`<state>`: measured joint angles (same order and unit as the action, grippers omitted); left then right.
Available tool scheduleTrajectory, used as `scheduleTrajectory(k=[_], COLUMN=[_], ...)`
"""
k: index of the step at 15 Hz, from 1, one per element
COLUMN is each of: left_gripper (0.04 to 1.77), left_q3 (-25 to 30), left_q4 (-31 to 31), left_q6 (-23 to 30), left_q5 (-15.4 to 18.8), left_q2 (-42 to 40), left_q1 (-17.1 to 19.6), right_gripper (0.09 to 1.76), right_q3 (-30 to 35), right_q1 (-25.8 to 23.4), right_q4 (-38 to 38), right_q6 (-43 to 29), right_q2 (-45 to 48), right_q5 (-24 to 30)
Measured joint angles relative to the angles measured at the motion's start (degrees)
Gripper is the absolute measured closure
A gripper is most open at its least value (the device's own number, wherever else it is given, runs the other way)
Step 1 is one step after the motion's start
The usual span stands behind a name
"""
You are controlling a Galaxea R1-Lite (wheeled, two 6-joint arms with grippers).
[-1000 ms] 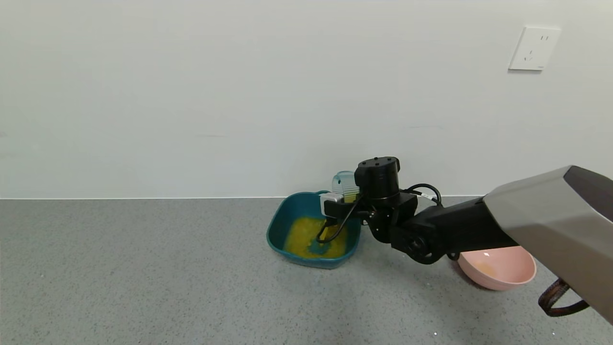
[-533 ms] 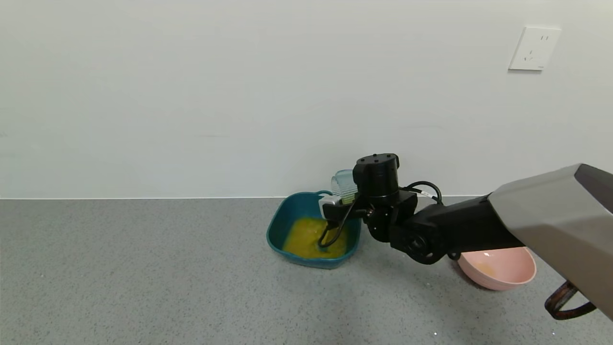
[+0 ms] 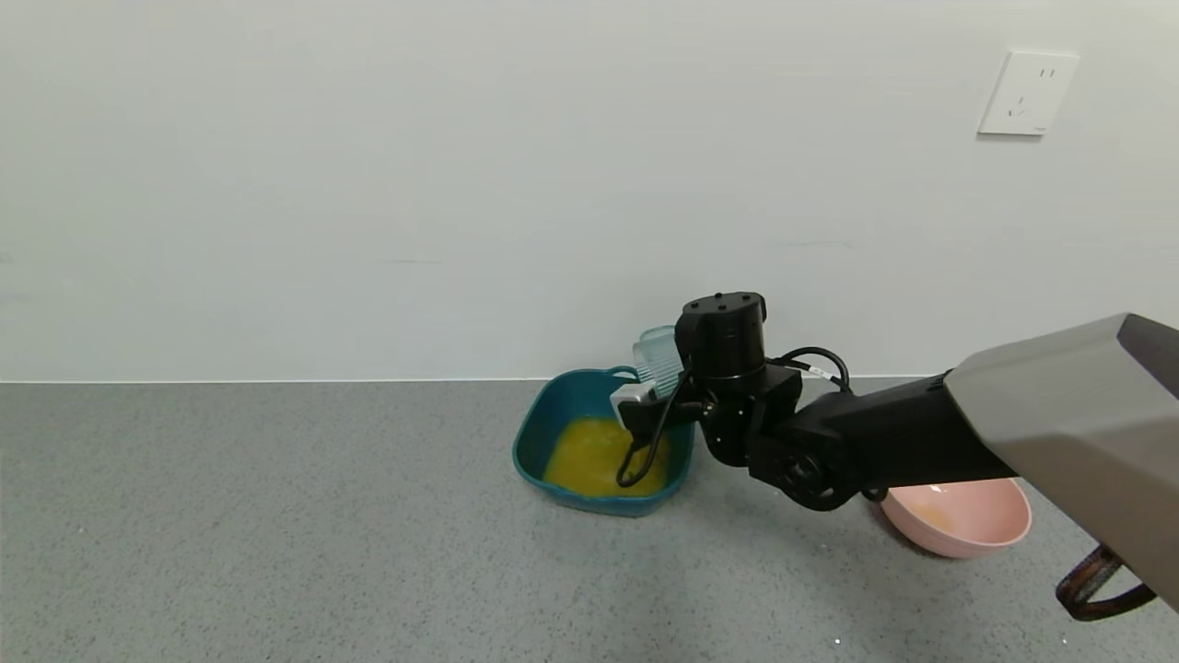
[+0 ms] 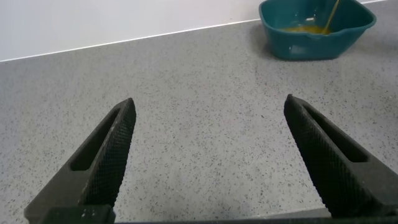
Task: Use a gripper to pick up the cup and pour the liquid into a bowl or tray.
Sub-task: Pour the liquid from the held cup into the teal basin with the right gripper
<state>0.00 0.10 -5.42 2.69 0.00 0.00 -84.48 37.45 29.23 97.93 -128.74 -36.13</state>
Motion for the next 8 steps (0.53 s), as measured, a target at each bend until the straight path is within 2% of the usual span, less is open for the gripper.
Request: scheduleTrajectory(k=[8], left_gripper=[0.09], left_q3=[0.00], left_q4=[0.00], left_q6=[0.00], left_q5=[-0.02], left_q2=[0.00], left_q1=[0.00], right_gripper=[0.49], right_q3=[0.11], right_q1=[0.55], right_q4=[0.17], right_q6=[1.63], right_q2=[-0.26], right_q5=[0.00])
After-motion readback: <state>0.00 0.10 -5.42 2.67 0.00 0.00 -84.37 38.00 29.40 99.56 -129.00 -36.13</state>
